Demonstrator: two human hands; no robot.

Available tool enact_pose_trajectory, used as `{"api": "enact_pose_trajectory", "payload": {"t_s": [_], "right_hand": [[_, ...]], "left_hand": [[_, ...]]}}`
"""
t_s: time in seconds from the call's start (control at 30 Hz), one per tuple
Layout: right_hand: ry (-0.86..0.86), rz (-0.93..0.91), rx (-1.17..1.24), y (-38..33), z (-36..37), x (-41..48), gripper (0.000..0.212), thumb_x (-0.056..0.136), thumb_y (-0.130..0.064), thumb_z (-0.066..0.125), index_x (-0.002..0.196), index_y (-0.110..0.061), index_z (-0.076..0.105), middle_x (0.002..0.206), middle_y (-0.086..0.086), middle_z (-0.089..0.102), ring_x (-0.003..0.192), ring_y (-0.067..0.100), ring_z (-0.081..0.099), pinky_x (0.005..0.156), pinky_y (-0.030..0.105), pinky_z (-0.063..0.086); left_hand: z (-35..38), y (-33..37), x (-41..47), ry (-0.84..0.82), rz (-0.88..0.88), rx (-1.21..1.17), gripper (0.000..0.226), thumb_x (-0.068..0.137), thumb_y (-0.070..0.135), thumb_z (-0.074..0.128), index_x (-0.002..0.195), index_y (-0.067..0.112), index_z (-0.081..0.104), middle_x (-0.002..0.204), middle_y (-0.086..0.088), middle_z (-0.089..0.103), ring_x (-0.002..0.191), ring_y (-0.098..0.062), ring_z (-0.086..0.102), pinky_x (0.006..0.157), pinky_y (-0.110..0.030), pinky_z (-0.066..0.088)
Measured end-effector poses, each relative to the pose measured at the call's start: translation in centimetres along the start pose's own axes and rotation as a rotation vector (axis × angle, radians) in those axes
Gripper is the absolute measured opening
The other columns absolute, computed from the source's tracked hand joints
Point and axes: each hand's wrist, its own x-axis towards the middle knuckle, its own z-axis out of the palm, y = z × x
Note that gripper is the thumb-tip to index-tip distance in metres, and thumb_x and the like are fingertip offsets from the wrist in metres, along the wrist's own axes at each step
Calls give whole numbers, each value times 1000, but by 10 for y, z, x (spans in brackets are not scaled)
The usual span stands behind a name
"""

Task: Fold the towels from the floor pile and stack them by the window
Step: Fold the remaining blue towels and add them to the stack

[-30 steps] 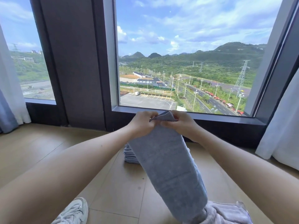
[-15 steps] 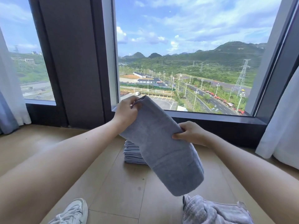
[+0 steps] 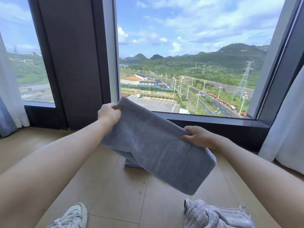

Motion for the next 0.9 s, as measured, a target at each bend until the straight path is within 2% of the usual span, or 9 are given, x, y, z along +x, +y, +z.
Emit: {"api": "enact_pose_trajectory", "payload": {"t_s": [0.1,0.3,0.4,0.5,0.63,0.7,0.77,0.83,0.9], "right_hand": [[-38,31,-3,1,-3,0,26,95,-28,50,101,-6,63,97,7,63,91,19,57,84,33,45],[17,98,-131,4,-2,6,32,100,-33,35,99,-9,57,100,5,60,91,19,54,77,31,39],[140,22,-170,6,-4,6,28,98,-35,42,86,-12,54,85,1,57,80,18,52,66,28,36],[145,-46,-72,5,-11,2,22,89,-40,58,74,-24,54,74,-7,56,68,7,51,58,20,35],[33,6,-41,6,-14,-2,37,79,-42,69,87,-5,70,80,5,66,74,15,59,68,27,45],[-19,57,5,11,-14,-3,27,80,-38,70,90,-14,73,90,4,70,86,17,63,76,31,49],[-43,103,46,16,-16,-4,21,84,-37,65,91,-18,71,92,1,68,86,14,61,76,28,47],[14,149,155,19,-17,-4,26,88,-36,61,95,-13,69,91,4,66,81,15,58,73,26,46],[83,208,324,15,-18,-3,22,90,-30,59,95,-11,67,91,7,65,78,16,60,69,24,50]], "left_hand": [[-6,-7,4,6,-68,74,19,91,21,50,78,13,62,88,-7,56,80,-26,46,68,-27,35],[-5,-12,7,-12,-82,135,28,90,18,46,63,14,48,83,-8,53,77,-27,45,62,-28,33],[-5,-11,9,4,-85,138,25,91,18,45,68,12,52,85,-9,54,78,-27,46,62,-28,34],[-9,-16,13,21,-100,138,26,91,18,45,67,13,52,88,-9,56,81,-29,49,69,-28,36],[-11,-23,15,26,-107,178,20,93,18,44,79,12,57,92,-10,56,85,-30,49,72,-29,38],[-14,-25,17,46,-120,173,19,93,18,44,83,10,58,95,-12,58,89,-32,53,74,-31,40],[-19,-27,18,72,-149,159,21,93,19,44,81,9,58,101,-16,61,91,-34,55,75,-33,42],[-20,-31,18,74,-180,156,21,92,19,45,80,8,59,106,-18,62,87,-34,54,73,-34,43],[-17,-33,18,46,-207,148,25,92,19,44,93,3,63,110,-19,62,93,-36,56,74,-34,43]]}}
